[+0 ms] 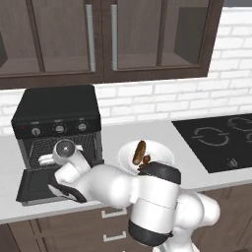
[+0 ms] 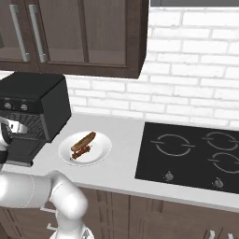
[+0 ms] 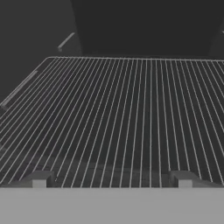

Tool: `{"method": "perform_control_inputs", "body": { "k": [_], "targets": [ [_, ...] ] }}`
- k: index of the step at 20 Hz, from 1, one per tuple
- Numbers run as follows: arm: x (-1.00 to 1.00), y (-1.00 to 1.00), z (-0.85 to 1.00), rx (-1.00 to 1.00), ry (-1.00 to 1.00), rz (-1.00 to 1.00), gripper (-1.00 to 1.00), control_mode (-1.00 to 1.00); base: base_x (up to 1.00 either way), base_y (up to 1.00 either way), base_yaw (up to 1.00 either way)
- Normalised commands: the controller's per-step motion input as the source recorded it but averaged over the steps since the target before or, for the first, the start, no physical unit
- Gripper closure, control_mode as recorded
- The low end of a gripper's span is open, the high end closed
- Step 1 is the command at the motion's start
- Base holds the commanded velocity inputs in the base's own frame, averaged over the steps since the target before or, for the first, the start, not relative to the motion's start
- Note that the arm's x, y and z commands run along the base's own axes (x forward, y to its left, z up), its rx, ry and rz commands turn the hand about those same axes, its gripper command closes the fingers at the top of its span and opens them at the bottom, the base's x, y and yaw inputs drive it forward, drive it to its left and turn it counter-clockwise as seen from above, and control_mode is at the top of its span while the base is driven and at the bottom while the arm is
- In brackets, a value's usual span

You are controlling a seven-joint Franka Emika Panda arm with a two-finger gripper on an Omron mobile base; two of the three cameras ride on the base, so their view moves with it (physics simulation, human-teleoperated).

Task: Pick up the kebab skewer and baguette bread, and place them inside the toaster oven. Close the toaster oven door and start by setting the timer.

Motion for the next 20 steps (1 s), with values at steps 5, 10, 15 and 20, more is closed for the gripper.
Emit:
{"method": "perform_control_inputs", "body": {
  "k": [5, 10, 15, 20],
  "targets": [
    [-0.72, 0.0, -0.68, 0.0, 0.12, 0.0, -1.0, -1.0, 0.0, 0.0, 0.0],
    [-0.69, 0.0, -0.5, 0.0, 0.1, 0.0, -1.0, -1.0, 0.0, 0.0, 0.0],
    [-0.78, 0.0, -0.3, 0.0, 0.11, 0.0, -1.0, -1.0, 0.0, 0.0, 0.0],
    [-0.56, -0.06, 0.12, 0.0, 0.02, 0.0, -1.0, -1.0, 0.0, 0.0, 0.0]
  ]
}}
